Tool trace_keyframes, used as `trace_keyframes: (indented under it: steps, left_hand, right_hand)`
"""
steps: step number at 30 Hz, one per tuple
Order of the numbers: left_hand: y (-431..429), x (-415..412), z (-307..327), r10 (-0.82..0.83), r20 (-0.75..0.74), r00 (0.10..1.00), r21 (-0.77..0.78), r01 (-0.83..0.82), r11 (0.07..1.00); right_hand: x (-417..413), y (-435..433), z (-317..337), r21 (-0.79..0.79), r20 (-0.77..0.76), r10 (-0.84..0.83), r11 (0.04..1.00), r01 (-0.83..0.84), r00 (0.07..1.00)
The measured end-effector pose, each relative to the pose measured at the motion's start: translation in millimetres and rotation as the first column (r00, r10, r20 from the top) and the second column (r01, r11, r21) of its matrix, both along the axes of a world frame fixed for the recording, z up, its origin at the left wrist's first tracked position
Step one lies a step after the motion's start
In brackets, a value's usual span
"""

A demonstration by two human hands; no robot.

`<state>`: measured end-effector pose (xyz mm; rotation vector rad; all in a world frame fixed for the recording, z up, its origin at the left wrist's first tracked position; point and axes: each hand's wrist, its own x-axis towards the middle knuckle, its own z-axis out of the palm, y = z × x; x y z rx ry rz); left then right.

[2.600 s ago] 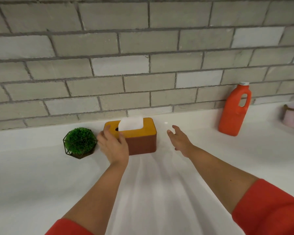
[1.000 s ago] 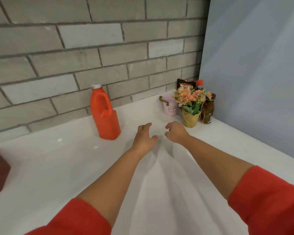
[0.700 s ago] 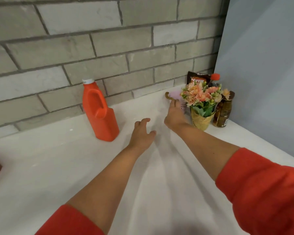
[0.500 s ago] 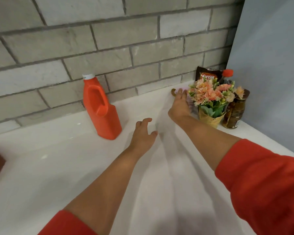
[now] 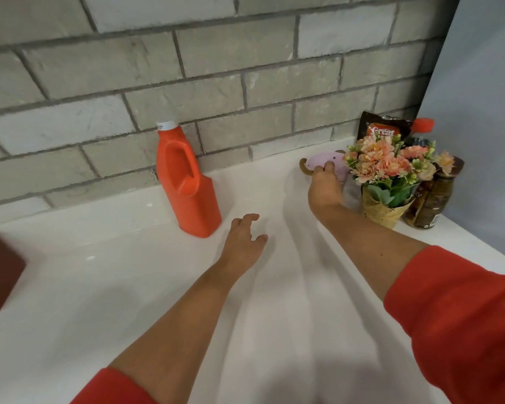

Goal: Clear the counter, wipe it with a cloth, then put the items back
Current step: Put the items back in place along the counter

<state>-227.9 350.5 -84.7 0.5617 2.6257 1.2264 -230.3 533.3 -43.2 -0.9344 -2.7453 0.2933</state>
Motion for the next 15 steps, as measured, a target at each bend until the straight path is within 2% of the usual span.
trace_keyframes:
  steps: [2,7,10,15]
  left_hand:
    - [-1,1,0,0.001,0.005,1.000,0.002,-0.001,1.000]
    - [-3,3,9,0.043,0.036,0.998,0.113,-0.047,0.992]
    - [-7,4,20,0.087,0.202,0.976,0.281,-0.143,0.949]
    - [-21,10,46,0.091,0.452,0.887,0.366,-0.278,0.888]
  right_hand:
    - [2,-7,0,-0.012,-0.035,0.048,0.999,-0.048,0.998]
    - [14,-35,8,0.123,-0.021,0.224,0.968,-0.220,0.974]
    - [24,-55,8,0.192,-0.067,0.297,0.941,-0.279,0.953]
    - [49,-100,17,0.247,-0.094,0.431,0.883,-0.399,0.897]
